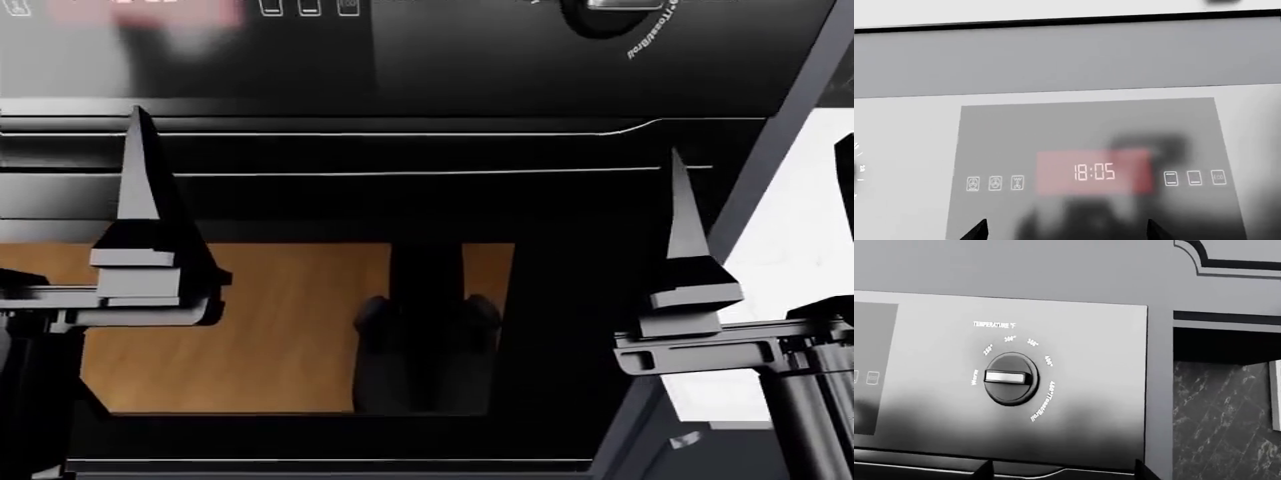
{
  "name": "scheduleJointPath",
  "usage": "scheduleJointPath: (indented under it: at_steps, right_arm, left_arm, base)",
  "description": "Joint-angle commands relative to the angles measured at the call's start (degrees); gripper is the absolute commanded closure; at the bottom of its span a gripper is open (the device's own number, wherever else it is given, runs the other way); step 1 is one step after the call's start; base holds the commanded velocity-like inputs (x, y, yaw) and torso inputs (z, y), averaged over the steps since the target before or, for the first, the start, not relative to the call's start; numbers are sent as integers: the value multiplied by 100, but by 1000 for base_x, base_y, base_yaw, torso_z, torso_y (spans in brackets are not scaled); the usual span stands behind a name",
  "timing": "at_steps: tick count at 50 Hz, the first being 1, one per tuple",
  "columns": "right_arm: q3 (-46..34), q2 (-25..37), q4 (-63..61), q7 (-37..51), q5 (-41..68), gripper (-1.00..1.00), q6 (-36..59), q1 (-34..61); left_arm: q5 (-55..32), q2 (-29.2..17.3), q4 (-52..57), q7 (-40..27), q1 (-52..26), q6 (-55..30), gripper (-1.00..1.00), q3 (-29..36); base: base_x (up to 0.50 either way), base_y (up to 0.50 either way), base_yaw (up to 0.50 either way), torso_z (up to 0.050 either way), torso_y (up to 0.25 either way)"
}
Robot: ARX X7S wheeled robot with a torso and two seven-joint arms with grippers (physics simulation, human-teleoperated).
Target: Preheat the oven by turning the temperature knob.
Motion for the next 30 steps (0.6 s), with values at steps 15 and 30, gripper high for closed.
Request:
scheduleJointPath:
  at_steps: [15, 30]
  right_arm:
    - [-384, -138, -3, 1, 282, -100, -145, 810]
    - [3730, -115, -3, -1119, 3775, -100, 2559, 815]
  left_arm:
    - [99, -55, -88, 3, 15, 213, -100, 169]
    - [130, -3, -148, 44, 10, 242, -100, 234]
  base:
    - [0, 0, 0, 0, 0]
    - [0, 0, 0, 0, 0]
